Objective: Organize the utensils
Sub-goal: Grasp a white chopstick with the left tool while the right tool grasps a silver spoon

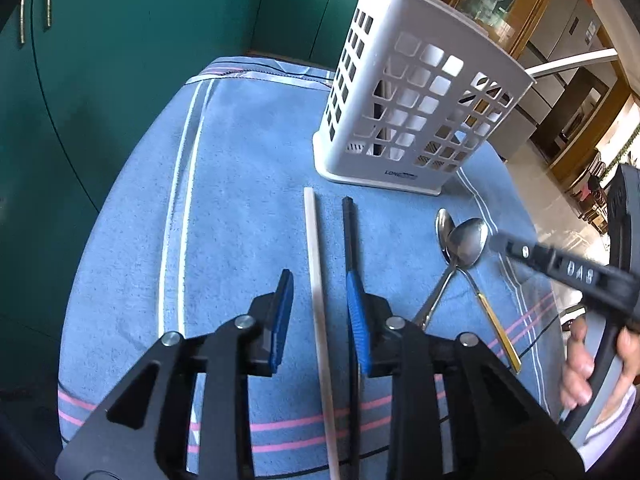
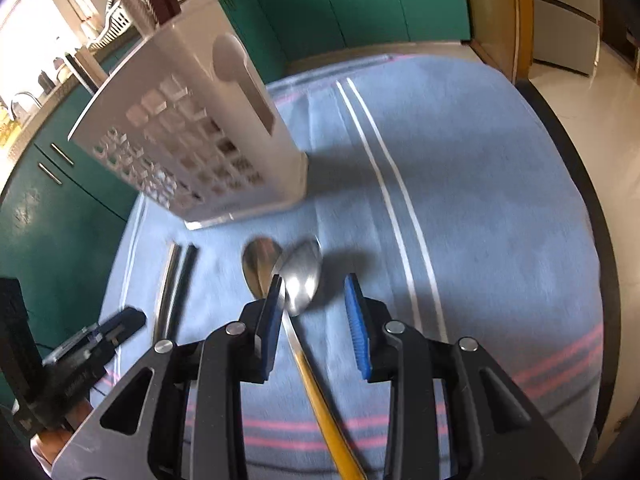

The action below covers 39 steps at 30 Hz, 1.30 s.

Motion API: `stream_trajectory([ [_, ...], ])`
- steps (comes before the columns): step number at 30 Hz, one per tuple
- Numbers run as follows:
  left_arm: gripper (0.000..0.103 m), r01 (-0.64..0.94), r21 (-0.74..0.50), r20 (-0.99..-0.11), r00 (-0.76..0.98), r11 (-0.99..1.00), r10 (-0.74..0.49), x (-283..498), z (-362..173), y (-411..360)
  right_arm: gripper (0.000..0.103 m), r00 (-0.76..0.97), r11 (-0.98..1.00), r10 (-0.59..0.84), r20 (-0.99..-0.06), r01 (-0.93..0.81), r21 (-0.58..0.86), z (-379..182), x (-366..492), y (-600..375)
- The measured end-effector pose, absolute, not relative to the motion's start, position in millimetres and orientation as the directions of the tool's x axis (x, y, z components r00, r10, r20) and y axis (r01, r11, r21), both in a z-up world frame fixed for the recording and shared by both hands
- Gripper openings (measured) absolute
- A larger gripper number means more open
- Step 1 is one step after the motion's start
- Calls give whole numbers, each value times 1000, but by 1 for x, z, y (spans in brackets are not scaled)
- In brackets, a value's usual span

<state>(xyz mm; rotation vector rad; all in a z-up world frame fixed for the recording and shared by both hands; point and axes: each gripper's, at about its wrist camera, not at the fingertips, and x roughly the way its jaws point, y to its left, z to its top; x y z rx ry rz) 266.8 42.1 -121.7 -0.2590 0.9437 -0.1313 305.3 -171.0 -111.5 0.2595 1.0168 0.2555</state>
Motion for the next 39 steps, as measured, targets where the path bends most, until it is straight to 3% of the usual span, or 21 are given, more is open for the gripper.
stream_trajectory([
  [5,26,-1,-262,-789,576,965,-214,288,-126,42,30,470,938,339,-815,-102,332,-122,326,-161],
  [7,26,4,-257,-790,575,966,-212,297,-127,42,7,463,936,349,-815,-123,330,-123,327,-156],
  [9,26,5,-244,-795,571,970,-203,306,-128,41,4,458,931,362,-812,-134,339,-124,326,-154],
  [19,26,4,-165,-835,532,986,-142,349,-135,35,4,470,913,407,-784,-229,337,-97,294,-147],
  [23,8,26,-123,-835,537,992,-118,351,-137,30,3,436,902,422,-795,-286,322,-98,282,-137],
  [31,8,78,-134,-841,518,988,-155,333,-141,29,4,371,888,436,-820,-326,325,-116,280,-120],
  [34,9,84,-120,-843,518,989,-146,333,-142,28,10,352,886,445,-824,-307,347,-123,282,-122],
  [36,14,91,-114,-844,517,989,-145,333,-141,25,17,341,883,453,-824,-300,362,-126,284,-123],
  [39,21,102,-106,-843,518,989,-144,326,-137,16,20,338,883,455,-824,-291,368,-130,285,-123],
])
